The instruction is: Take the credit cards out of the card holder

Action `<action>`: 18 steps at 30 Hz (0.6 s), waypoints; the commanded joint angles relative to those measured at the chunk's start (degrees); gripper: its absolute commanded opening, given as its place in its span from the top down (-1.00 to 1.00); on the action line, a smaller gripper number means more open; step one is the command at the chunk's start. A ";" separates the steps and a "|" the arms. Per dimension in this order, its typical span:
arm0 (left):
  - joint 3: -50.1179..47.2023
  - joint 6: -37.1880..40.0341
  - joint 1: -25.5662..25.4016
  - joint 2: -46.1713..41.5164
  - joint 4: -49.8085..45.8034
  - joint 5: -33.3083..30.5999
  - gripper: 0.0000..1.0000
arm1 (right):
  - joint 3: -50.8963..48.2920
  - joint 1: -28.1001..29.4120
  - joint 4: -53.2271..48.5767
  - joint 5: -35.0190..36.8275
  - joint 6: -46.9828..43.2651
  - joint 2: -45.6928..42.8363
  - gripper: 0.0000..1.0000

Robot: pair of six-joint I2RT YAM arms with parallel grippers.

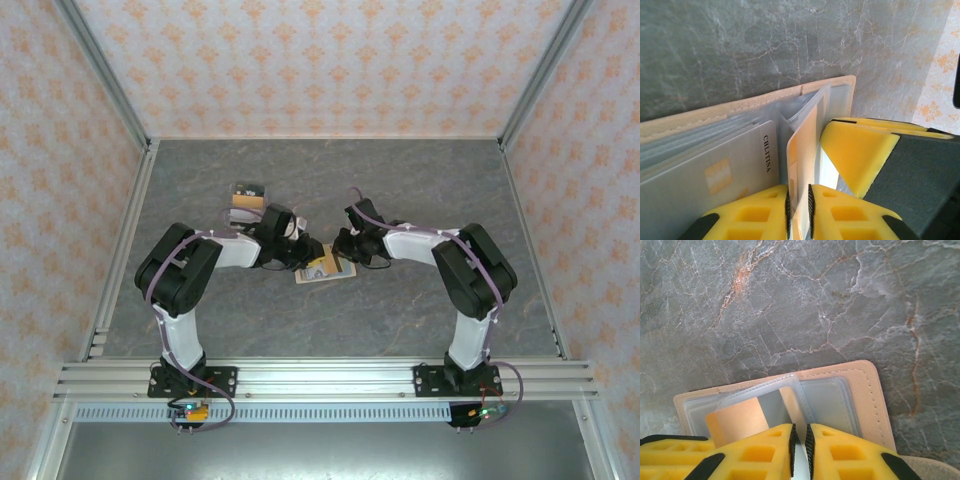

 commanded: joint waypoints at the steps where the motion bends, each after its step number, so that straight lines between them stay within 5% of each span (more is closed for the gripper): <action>1: -1.18 -0.39 -0.51 -2.45 2.53 1.66 0.66 | -2.34 -0.01 -3.08 1.18 0.72 0.72 0.64; 18: -3.13 4.60 -0.27 -7.93 -5.53 -1.88 0.85 | -4.13 -0.21 -2.58 2.81 0.14 -1.44 0.64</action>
